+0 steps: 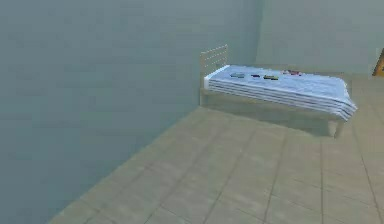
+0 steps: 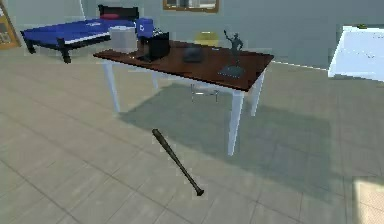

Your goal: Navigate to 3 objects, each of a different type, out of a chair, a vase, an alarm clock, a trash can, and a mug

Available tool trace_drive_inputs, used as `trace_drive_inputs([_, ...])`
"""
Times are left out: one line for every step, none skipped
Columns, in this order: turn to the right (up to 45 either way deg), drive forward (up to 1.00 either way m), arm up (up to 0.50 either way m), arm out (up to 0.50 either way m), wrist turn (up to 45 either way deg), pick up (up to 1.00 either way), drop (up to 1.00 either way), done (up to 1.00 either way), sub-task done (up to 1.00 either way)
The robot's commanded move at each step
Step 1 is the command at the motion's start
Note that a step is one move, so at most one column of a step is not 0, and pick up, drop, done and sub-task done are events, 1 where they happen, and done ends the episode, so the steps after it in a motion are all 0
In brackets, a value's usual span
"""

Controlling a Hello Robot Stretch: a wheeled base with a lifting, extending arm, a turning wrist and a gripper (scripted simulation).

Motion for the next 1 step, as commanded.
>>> trace_drive_inputs([45.0,0.00,0.00,0.00,0.0,0.00,0.00,0.00,0.00])
